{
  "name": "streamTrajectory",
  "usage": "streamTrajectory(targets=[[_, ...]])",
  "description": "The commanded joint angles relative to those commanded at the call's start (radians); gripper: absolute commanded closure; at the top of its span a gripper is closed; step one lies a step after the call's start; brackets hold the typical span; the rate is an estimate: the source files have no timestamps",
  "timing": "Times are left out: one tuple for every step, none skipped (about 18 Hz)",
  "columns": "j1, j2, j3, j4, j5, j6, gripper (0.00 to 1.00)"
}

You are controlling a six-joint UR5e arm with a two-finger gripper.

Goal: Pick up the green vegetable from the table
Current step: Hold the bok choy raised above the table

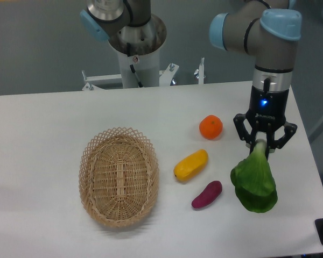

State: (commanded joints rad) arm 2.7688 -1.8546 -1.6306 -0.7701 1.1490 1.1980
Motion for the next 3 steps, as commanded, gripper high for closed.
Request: streamTrajectory(targets=[[0.002,0.000,0.000,0.000,0.000,0.000,0.66],[0.000,0.000,0.000,0.000,0.000,0.000,0.66],[0.000,0.000,0.000,0.002,0.000,0.000,0.66]])
